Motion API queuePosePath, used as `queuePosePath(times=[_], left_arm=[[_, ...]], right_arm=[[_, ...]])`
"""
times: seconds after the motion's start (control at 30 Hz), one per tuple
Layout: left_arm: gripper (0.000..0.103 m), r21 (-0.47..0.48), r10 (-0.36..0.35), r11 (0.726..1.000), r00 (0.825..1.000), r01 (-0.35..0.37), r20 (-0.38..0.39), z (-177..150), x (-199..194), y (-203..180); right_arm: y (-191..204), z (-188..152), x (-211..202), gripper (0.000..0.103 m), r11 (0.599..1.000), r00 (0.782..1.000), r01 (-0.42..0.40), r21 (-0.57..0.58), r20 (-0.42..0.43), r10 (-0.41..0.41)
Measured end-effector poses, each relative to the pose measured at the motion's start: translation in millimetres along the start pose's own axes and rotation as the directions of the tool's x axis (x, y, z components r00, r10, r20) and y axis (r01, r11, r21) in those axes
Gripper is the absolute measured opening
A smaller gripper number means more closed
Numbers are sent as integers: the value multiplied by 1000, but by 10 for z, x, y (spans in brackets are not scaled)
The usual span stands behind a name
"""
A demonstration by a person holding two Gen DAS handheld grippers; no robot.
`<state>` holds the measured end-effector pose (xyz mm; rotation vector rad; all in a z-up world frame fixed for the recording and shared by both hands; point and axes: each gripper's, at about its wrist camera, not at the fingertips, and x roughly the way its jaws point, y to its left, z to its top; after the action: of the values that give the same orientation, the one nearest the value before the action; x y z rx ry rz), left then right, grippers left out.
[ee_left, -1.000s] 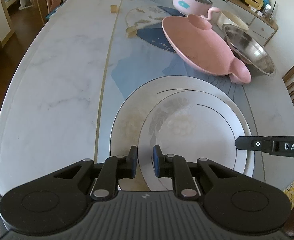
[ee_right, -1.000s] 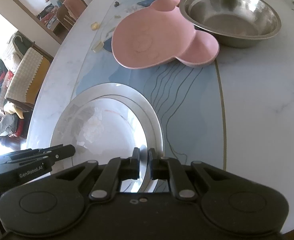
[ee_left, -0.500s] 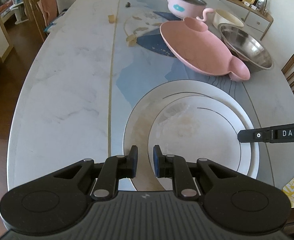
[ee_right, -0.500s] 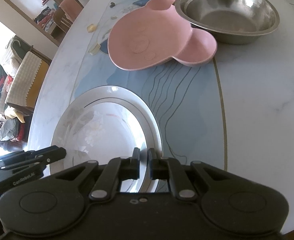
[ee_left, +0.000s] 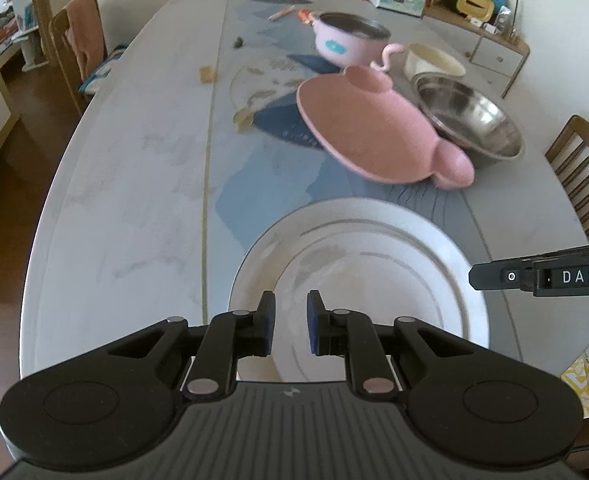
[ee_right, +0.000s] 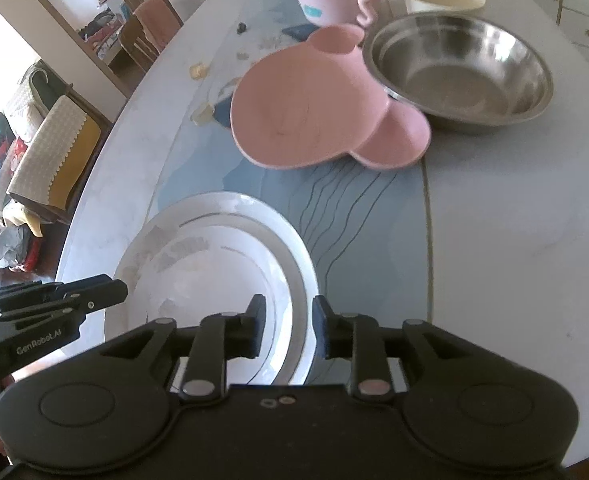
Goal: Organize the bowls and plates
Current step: 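Move the left gripper toward the pink bear-shaped plate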
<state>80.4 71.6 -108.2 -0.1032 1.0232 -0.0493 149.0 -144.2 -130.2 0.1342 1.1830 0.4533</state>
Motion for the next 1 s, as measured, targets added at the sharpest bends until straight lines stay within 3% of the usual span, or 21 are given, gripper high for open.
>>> queuePosePath(times=[0.27, 0.4, 0.53, 0.6, 0.67, 0.73, 0.83, 1.0], left_arm=[[16, 38, -19, 999, 999, 17, 42, 247, -66, -123], [17, 56, -20, 998, 998, 16, 65, 384, -66, -161], [37, 65, -10, 998, 996, 4, 91, 555, -39, -187], [56, 73, -5, 997, 994, -3, 111, 646, -20, -203], [63, 86, 0, 996, 991, -11, 133, 746, 1, -229], [66, 100, 1, 995, 989, -16, 145, 856, 43, -253], [75, 111, 6, 994, 987, -24, 159, 1043, 134, -284], [76, 126, 4, 992, 984, -27, 178, 1362, 333, -329]], right_arm=[[-8, 149, -220, 39, 999, 997, 31, -34, 75, -29], [-53, 223, -312, 49, 997, 992, 52, -50, 115, -46], [-168, 300, -363, 57, 996, 987, 73, -44, 145, -66], [-242, 350, -370, 62, 996, 985, 83, -33, 156, -76], [-326, 399, -369, 64, 996, 983, 90, -19, 165, -85], [-394, 434, -355, 65, 995, 981, 97, -11, 172, -94], [-475, 482, -335, 79, 994, 977, 107, -11, 187, -103], [-562, 544, -292, 94, 991, 967, 133, -22, 220, -125]])
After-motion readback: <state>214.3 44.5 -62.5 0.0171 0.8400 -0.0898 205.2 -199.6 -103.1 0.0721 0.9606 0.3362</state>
